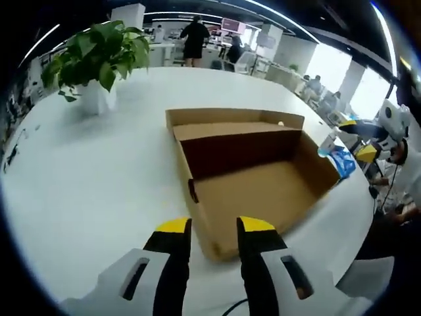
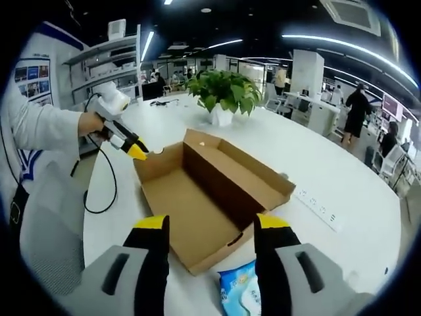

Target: Operate the shoe box by opening the lid, removing the specified soft item, and placing it in the target area until the item is outside and the box remains undamaged.

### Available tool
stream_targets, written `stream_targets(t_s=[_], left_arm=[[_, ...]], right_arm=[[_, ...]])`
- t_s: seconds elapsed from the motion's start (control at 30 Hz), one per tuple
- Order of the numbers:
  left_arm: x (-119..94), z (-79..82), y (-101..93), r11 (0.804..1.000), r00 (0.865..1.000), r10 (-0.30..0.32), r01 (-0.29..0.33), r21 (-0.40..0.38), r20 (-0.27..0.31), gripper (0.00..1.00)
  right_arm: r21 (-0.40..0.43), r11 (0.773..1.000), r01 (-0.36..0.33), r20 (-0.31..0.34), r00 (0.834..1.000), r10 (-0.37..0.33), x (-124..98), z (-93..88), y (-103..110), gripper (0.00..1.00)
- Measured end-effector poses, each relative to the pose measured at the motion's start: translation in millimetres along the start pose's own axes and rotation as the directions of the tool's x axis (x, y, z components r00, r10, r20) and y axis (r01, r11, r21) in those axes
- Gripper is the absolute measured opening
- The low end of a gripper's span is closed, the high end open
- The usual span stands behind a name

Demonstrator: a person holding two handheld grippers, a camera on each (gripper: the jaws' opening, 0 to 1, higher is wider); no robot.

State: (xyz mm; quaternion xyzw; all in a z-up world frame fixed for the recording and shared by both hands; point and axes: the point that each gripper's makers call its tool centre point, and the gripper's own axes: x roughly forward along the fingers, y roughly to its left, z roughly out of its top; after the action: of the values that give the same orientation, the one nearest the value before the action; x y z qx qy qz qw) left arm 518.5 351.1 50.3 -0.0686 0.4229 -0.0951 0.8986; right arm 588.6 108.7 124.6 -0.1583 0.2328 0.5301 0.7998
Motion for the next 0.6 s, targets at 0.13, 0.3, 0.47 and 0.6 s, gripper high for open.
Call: stream_targets(t_s=[0.13, 0.3, 0.47, 0.6], left_arm=[[5.3, -1.2, 2.5, 1.0, 0.999, 0.017, -0.017, -0.007, -0.042, 0.2], [11.9, -3.6, 2.7, 0.998, 0.996, 0.04, -0.037, 0.045, -0.084, 0.19], [15.3, -13.3, 8.9, 0.995, 0.987, 0.072, -0.062, 0.074, -0.14, 0.12], [16.0, -16.0, 9.5, 0.995, 0.986, 0.081, -0.071, 0.073, -0.148, 0.1]], right_arm=[[0.001, 1.0, 0.015, -0.003, 1.0, -0.015, 1.1, 5.0, -8.6, 0.46], [0.007, 1.0, 0.026, -0.009, 1.0, -0.025, 4.4, 13.1, -18.3, 0.46], [0.01, 0.999, 0.04, -0.024, 0.999, -0.04, 9.7, 18.3, -28.8, 0.46], [0.022, 0.998, 0.063, -0.044, 0.997, -0.062, 14.6, 19.5, -39.8, 0.46]])
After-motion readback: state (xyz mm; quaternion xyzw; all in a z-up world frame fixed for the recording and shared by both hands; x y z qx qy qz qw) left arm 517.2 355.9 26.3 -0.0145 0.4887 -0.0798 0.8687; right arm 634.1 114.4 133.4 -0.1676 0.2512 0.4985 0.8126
